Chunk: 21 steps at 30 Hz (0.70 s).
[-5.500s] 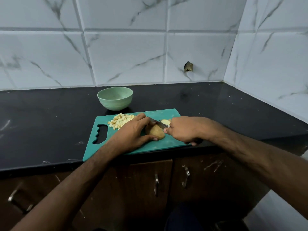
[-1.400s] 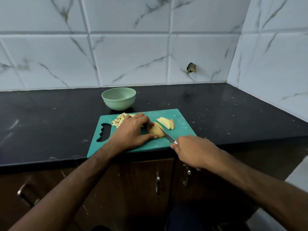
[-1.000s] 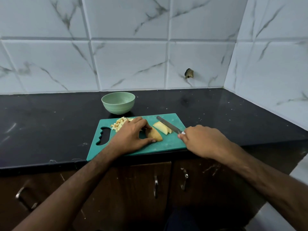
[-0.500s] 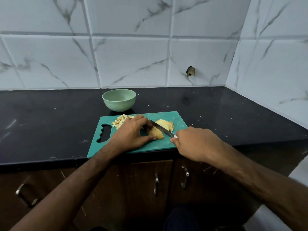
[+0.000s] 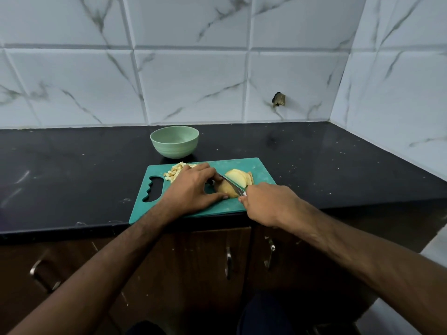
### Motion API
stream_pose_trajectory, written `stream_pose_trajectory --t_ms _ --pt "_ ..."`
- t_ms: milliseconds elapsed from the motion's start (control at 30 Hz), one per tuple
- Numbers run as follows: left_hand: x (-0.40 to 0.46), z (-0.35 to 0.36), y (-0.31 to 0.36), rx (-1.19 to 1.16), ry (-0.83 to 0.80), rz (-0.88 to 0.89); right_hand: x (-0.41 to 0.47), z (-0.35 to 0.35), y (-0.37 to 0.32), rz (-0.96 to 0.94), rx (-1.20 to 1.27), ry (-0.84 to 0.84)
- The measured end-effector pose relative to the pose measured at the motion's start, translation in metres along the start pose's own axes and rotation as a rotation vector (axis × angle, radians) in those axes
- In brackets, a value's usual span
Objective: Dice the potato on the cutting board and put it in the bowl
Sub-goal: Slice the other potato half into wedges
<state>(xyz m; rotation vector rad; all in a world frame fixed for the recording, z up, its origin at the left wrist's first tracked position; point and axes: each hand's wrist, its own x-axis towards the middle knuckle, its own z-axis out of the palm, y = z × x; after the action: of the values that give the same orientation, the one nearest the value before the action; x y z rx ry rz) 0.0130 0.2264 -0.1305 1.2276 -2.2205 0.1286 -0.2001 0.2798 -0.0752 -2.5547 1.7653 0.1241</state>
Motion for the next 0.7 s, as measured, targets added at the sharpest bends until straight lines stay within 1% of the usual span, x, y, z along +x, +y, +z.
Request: stream_pose_trajectory --t_ms 100,233,367,500,600,700 --pt "-0.001 -0.002 0.002 0.009 0.001 -0.026 -0.009 0.003 0.004 -0.002 0.032 -0.04" --pt "-0.001 -0.004 0.001 0.011 -0.006 -0.024 -0.037 0.009 0.016 -0.003 0.028 -0.012" --pt "-0.002 -0.001 0.0 -0.041 -0.002 -0.02 -0.059 0.02 0.023 -0.024 -0.069 0.046" --pt "-0.001 0.001 -0.001 -0.065 0.001 -0.031 -0.057 0.005 0.027 0.013 -0.126 0.057" --pt "-0.001 0.003 -0.002 -0.065 0.018 -0.023 -0.047 -0.01 0.035 0.08 -0.057 0.097" --pt "-0.001 0.002 -0.001 -0.046 0.011 -0.005 -0.042 -0.018 0.037 0.087 -0.006 0.084"
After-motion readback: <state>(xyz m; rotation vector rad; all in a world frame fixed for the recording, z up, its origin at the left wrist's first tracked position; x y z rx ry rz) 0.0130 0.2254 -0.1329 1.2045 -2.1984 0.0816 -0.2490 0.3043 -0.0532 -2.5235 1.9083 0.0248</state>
